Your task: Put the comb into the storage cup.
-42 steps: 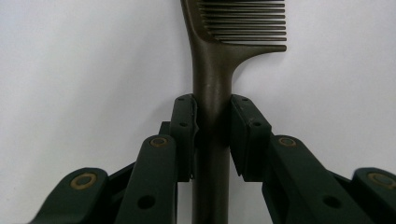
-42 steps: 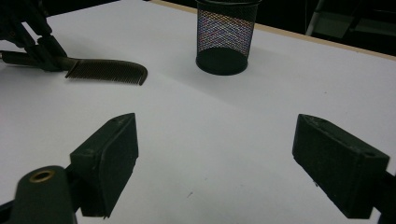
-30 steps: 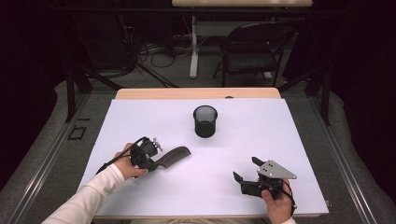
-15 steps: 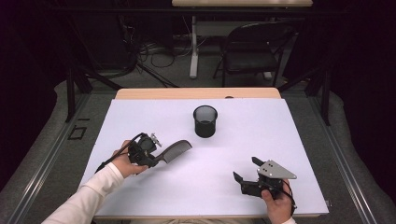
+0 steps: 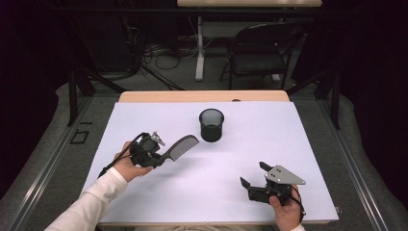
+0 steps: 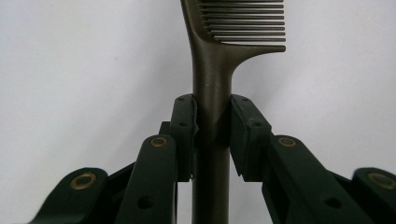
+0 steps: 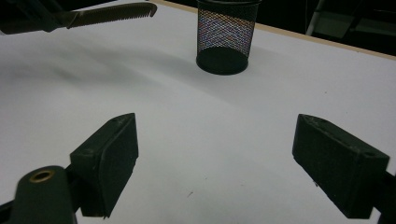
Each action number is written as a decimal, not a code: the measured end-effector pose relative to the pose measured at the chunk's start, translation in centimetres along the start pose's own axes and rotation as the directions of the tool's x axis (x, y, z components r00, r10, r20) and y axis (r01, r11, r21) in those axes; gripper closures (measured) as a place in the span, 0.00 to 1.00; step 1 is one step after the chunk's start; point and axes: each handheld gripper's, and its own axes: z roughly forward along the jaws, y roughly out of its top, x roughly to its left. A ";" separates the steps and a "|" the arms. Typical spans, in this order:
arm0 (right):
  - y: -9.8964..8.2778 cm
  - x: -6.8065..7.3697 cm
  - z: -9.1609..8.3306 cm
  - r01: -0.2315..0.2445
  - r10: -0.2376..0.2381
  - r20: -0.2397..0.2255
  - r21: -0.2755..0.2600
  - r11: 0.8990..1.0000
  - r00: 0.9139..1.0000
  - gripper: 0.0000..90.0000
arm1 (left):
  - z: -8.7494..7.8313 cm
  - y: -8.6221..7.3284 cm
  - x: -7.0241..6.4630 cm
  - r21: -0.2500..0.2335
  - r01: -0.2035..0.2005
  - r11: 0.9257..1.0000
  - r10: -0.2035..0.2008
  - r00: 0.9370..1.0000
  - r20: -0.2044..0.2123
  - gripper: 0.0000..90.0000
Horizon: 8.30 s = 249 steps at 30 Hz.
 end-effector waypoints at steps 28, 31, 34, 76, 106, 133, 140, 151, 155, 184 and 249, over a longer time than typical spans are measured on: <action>0.0 0.0 0.0 0.000 0.000 -0.001 -0.001 1.000 1.000 0.16 | -1.7 0.7 -1.2 -0.260 0.047 0.965 -0.078 0.991 -0.110 0.81; 0.0 0.0 0.0 0.000 0.000 -0.001 -0.001 1.000 1.000 0.16 | -1.7 0.7 -1.3 -0.288 0.060 0.956 -0.095 0.989 -0.111 0.81; 0.0 0.0 0.0 0.000 0.000 -0.001 -0.001 1.000 1.000 0.16 | -1.8 0.7 -1.3 -0.311 0.064 0.948 -0.104 0.988 -0.113 0.81; -0.1 -0.1 0.0 0.001 -0.001 0.001 0.005 1.000 1.000 0.16 | -2.2 1.4 -4.2 -0.593 0.085 0.801 -0.188 0.975 -0.115 0.81; -0.1 -0.1 0.1 0.001 -0.001 -0.001 0.005 1.000 1.000 0.16 | -0.4 -0.2 -5.3 -0.660 0.074 0.747 -0.226 0.963 -0.149 0.81; 2.3 -0.1 0.8 -0.072 0.073 -0.023 0.048 0.996 0.997 0.15 | -0.2 -0.6 -5.7 -0.665 0.064 0.744 -0.212 0.966 -0.144 0.81; 3.4 -0.2 1.5 -0.085 0.088 -0.039 0.073 0.994 0.995 0.15 | -0.2 -0.6 -5.8 -0.665 0.065 0.744 -0.213 0.966 -0.143 0.81; 5.7 -0.5 2.2 -0.074 0.080 -0.062 0.091 0.993 0.995 0.12 | -0.1 -0.7 -5.8 -0.664 0.070 0.744 -0.215 0.967 -0.139 0.81; 6.6 -0.6 2.5 -0.068 0.076 -0.075 0.099 0.993 0.994 0.10 | -0.1 -0.7 -5.8 -0.663 0.071 0.745 -0.215 0.967 -0.137 0.81; 10.6 0.3 7.8 -0.094 0.120 -0.113 0.211 0.973 0.986 0.05 | -0.2 -0.8 -5.4 -0.666 0.083 0.741 -0.225 0.966 -0.130 0.81; 14.6 2.0 11.1 -0.306 0.322 -0.262 0.101 0.947 0.910 0.46 | 0.7 -1.0 -5.0 -0.655 0.092 0.750 -0.249 0.957 -0.151 0.81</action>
